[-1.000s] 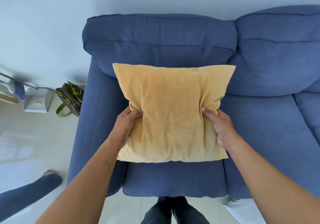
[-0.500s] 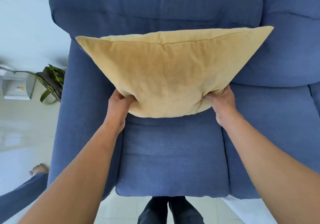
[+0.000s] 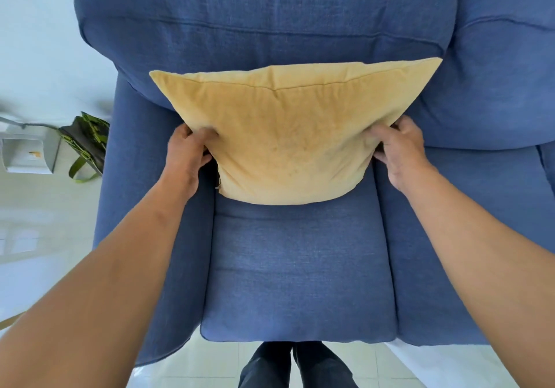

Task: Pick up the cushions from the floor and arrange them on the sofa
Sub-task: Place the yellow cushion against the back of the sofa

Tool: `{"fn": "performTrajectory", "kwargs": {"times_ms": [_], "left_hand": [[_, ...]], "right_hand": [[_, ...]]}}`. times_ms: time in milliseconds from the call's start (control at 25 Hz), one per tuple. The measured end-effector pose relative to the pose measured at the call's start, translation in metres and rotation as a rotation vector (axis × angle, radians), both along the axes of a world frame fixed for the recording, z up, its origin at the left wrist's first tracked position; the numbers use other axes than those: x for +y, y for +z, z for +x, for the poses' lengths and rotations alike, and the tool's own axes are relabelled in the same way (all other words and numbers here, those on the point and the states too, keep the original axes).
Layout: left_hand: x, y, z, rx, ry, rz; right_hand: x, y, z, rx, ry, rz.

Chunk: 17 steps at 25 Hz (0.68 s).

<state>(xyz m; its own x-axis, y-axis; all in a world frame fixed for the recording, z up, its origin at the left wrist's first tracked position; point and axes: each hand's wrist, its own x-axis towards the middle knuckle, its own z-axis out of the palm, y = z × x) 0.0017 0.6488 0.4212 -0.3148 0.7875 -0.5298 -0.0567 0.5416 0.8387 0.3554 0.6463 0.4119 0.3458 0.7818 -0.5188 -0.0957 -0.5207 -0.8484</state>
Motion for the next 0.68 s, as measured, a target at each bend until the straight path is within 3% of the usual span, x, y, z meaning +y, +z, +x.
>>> {"fn": "performTrajectory", "kwargs": {"times_ms": [160,280,360,440,560,680], "left_hand": [[0.014,0.019,0.001,0.083,0.04,0.115],[0.01,0.022,0.004,0.479,0.007,0.194],[0.011,0.028,0.003,0.63,0.071,0.242],[0.014,0.028,0.002,0.612,0.068,0.234],[0.015,0.022,-0.001,0.434,0.065,0.093],[0.015,0.024,0.001,0.43,0.064,0.052]], "right_hand": [[0.013,0.023,0.004,0.044,-0.022,0.117],[0.012,0.026,0.005,-0.091,-0.033,0.135],[0.012,0.029,0.01,-0.16,-0.067,0.167],[0.015,0.026,0.014,-0.182,-0.064,0.149],[0.014,0.014,0.014,-0.145,-0.022,-0.013],[0.012,0.01,0.012,-0.152,-0.026,-0.031]]}}
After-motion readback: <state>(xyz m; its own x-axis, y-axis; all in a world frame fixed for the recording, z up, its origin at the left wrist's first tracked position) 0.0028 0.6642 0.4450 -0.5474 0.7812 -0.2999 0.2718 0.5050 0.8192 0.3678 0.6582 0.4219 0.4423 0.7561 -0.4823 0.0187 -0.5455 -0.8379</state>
